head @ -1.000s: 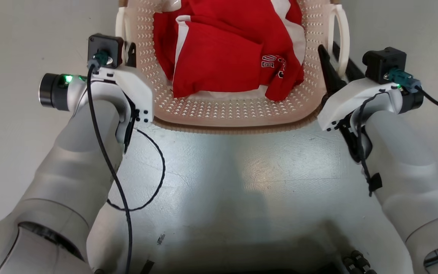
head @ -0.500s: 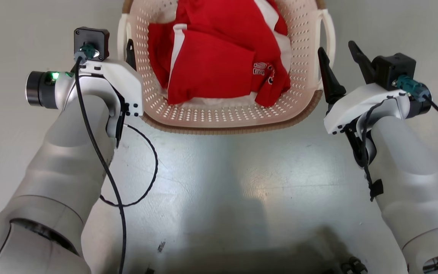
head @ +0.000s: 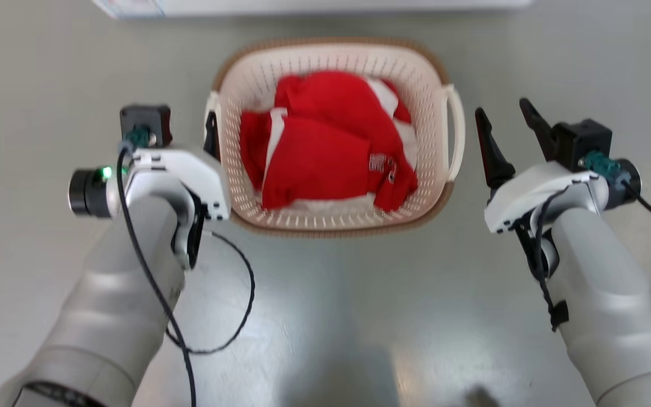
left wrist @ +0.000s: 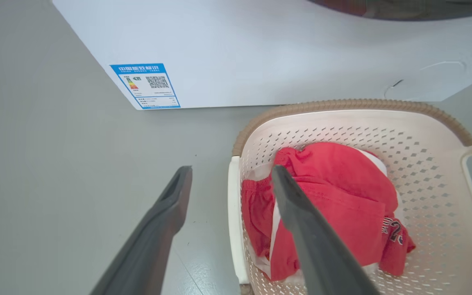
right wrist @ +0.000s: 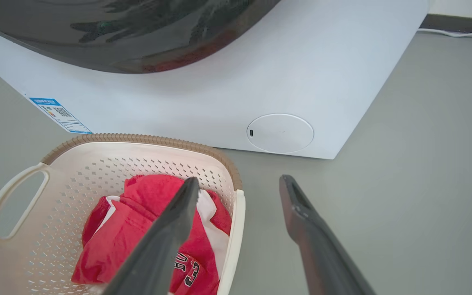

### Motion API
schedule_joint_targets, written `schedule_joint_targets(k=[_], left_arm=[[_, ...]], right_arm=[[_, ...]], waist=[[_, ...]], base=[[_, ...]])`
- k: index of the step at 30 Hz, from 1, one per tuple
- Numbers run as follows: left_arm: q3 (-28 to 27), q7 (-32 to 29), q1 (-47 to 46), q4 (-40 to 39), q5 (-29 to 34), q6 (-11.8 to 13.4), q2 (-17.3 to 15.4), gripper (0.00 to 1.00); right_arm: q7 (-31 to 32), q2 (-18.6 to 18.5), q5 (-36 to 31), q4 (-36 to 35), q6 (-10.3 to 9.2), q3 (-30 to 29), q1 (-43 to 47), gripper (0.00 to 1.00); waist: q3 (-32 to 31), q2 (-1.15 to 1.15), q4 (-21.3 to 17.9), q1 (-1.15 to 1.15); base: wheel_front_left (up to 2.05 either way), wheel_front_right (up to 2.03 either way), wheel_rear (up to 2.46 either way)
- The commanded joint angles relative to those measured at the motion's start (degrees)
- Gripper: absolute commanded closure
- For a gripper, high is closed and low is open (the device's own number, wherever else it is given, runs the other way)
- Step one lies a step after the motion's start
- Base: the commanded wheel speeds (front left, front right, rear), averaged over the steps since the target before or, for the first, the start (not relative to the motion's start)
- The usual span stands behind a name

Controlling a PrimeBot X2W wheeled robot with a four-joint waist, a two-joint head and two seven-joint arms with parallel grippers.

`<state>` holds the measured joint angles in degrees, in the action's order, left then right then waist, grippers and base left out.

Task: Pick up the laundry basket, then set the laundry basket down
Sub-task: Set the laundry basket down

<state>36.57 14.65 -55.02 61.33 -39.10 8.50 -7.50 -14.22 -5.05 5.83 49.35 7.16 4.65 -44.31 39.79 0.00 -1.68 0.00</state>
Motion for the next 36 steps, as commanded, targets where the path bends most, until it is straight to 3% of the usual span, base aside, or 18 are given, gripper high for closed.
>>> schedule_joint_targets(k=[1,12,24,36], left_arm=[[-2.16,0.34,2.63,-1.86,0.92,0.17,-2.03,0.00],[-12.94,0.34,14.78,-12.95,7.34,-1.26,-2.85,0.00],[-24.51,0.35,29.35,-23.71,15.01,-3.87,-1.79,0.00],[-30.80,0.35,43.79,-31.35,21.03,-6.94,-0.52,0.00]], right_arm=[[-0.78,0.38,-0.85,-1.49,0.33,0.62,2.66,0.00],[-0.78,-2.18,-2.31,-7.67,0.33,-0.14,8.09,0.00],[-0.78,-5.10,-1.25,-16.71,0.33,-0.22,18.09,0.00],[-0.78,-5.54,-0.72,-23.37,0.33,-0.97,31.21,0.00]], waist=[[-5.07,0.00,0.14,0.00],[-18.16,0.00,0.55,0.00],[-28.31,0.00,0.68,0.00],[-37.11,0.00,0.43,0.00]], base=[[0.00,0.00,0.00],[0.00,0.00,0.00],[0.00,0.00,0.00],[0.00,0.00,0.00]])
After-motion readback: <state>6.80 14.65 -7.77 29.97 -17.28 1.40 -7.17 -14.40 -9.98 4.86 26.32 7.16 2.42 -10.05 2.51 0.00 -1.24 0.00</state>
